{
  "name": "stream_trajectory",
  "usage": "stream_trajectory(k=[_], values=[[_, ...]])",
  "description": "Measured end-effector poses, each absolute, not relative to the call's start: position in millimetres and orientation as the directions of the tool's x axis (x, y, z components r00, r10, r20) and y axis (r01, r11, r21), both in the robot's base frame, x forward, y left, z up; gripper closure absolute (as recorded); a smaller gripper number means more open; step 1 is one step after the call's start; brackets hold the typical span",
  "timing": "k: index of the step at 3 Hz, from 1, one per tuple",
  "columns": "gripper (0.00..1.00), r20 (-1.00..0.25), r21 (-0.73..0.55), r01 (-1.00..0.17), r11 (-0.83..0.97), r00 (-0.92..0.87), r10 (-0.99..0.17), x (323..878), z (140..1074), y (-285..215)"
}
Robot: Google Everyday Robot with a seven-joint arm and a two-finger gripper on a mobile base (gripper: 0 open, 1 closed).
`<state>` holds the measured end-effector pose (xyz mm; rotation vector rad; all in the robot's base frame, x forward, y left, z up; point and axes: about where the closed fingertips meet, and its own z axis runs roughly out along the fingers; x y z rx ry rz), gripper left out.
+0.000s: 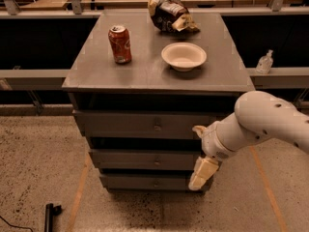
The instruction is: Open bottom drawer
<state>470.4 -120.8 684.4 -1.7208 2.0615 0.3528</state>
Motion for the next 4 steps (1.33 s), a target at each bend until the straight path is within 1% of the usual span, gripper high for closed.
stream_trajectory(k=[1,2,3,4], values=[[0.00,-0.414,-0.071,-0.979,0.192,-0.146,-0.898,469.2,652.1,-130.0],[0.00,-0.327,-0.060,-0.981,0.184,-0.155,-0.932,464.7,596.8,-158.1],[0.00,-0.349,-0.058,-0.984,0.170,-0.140,-0.926,463.1,546.1,-170.6],[0.00,-0.397,-0.061,-0.991,0.118,-0.084,-0.914,456.9,484.7,-177.2]])
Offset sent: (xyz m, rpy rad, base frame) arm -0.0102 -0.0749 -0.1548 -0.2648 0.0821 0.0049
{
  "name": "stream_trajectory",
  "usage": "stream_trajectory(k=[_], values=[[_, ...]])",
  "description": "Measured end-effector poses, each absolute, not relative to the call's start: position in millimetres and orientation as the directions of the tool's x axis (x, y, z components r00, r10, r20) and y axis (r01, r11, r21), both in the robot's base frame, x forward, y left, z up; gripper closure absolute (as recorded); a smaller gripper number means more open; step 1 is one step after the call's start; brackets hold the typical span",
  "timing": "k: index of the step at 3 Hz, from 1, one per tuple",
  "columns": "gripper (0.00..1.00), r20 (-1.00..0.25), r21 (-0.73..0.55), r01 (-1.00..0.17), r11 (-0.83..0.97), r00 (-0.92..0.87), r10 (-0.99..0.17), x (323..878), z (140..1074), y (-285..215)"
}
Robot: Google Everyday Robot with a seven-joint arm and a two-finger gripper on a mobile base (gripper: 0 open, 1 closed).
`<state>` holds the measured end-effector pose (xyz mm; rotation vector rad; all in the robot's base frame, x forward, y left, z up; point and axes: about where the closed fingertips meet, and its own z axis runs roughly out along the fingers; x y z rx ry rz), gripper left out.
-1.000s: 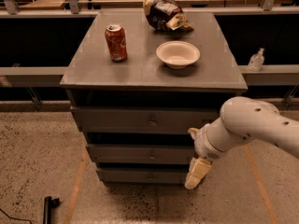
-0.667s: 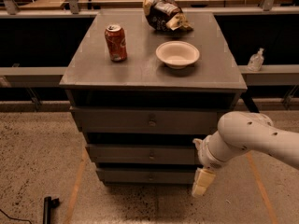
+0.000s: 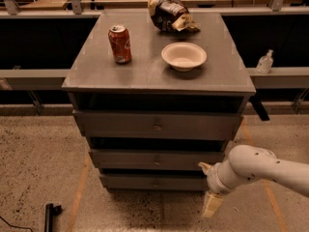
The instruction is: Open bottom drawer
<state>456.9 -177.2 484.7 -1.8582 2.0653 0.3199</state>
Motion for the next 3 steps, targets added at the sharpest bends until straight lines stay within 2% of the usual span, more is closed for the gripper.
stream_trajectory(k=[2,3], values=[[0.00,-0.410,-0.055,-0.986,0.155,-0.119,-0.904,457.4,470.7,-177.8],[0.00,-0.426,-0.068,-0.986,0.149,-0.106,-0.898,473.0,409.4,-184.9]])
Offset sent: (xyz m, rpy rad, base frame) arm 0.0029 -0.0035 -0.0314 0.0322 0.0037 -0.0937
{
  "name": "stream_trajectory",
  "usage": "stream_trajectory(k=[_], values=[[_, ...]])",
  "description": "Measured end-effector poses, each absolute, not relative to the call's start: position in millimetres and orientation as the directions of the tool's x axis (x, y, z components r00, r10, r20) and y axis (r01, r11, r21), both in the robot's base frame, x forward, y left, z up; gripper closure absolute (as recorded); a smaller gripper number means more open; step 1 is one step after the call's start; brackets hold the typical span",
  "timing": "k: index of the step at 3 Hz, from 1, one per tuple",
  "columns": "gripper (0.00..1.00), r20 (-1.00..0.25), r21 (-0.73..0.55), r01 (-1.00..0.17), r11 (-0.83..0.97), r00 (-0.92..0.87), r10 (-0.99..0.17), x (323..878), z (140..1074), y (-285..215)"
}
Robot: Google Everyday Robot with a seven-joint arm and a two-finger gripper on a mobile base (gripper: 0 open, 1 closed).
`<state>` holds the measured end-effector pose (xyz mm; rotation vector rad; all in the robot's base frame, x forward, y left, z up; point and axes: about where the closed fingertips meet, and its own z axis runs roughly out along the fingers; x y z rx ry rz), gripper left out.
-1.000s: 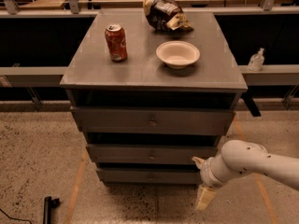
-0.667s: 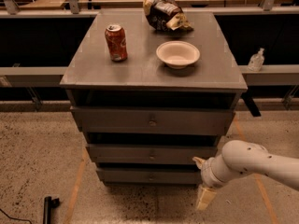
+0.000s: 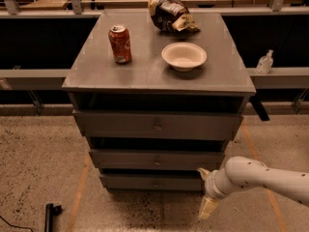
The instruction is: Open bottom drawer
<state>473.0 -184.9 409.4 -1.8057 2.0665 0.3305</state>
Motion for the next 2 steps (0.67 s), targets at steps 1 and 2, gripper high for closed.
stream_trajectory(k=[1,2], values=[[0.00,-0.438,-0.044,-0.991,0.129,-0.097,-0.894,484.5,355.2,-183.6],[0.00,-0.471,-0.028,-0.994,0.105,-0.079,-0.879,493.6,310.9,-176.0]])
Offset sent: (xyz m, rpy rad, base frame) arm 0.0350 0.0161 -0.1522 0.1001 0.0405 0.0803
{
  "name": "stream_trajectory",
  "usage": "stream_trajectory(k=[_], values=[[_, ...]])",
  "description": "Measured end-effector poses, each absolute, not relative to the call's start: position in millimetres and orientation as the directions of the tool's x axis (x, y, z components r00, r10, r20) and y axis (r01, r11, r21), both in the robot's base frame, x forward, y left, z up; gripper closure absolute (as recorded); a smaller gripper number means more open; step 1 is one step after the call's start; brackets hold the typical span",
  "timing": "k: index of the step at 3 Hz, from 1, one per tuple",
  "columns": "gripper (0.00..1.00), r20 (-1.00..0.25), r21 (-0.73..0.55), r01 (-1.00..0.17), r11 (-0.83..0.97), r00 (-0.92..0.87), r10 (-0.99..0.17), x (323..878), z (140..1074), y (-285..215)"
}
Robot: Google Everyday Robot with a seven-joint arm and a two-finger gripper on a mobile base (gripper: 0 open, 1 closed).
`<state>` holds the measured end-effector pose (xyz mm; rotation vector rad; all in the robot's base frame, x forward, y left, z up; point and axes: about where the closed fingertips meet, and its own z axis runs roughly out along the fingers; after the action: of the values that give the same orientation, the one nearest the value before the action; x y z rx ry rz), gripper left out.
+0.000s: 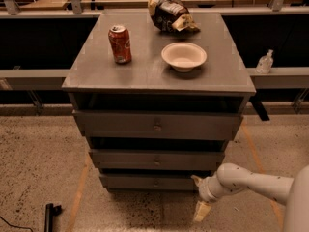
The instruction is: Open bottom drawer
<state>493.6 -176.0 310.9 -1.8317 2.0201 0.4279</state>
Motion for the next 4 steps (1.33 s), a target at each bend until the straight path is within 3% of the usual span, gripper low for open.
stream_trajectory(k=[4], values=[[0.00,-0.480,-0.082,-0.994,0.066,-0.019,-0.877,521.5,259.1,-153.5]])
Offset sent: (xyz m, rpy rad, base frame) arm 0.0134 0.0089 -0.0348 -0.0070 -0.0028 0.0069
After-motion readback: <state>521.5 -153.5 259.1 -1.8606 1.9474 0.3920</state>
